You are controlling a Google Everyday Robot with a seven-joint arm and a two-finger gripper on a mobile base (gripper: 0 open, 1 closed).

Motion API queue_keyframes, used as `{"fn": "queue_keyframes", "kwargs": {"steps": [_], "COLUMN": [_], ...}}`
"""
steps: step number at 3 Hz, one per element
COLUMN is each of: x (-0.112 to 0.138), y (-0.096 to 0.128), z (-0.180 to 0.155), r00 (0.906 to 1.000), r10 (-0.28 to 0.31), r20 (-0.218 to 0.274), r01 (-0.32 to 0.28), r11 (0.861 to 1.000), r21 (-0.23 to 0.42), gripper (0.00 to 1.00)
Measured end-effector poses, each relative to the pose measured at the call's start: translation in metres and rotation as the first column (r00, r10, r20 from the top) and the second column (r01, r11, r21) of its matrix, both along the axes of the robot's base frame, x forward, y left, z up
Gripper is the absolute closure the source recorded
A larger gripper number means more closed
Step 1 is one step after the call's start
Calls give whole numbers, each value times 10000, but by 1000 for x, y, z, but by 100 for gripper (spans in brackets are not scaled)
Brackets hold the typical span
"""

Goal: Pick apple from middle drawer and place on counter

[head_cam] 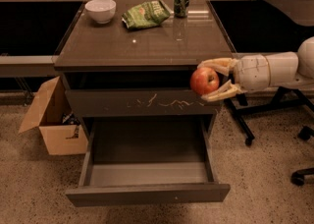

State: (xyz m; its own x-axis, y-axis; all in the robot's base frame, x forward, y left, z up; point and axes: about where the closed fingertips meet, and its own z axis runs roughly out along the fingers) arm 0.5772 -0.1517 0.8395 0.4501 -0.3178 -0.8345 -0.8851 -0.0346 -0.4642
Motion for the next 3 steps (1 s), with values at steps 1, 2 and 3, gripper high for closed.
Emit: {"fn": "queue_keyframes", "kwargs": {"steps": [1, 2, 3], "x": [30, 72, 72], "y": [-6, -13, -13], "z": [45, 76, 76], "r00": [9944, 9795, 9795], "r10": [-1049, -1975, -1975], "r20": [79, -396, -396], "r01": [1046, 2003, 2003], "r11": [9939, 9757, 9757], "r21": [341, 884, 885], "gripper": [100, 100, 100]}}
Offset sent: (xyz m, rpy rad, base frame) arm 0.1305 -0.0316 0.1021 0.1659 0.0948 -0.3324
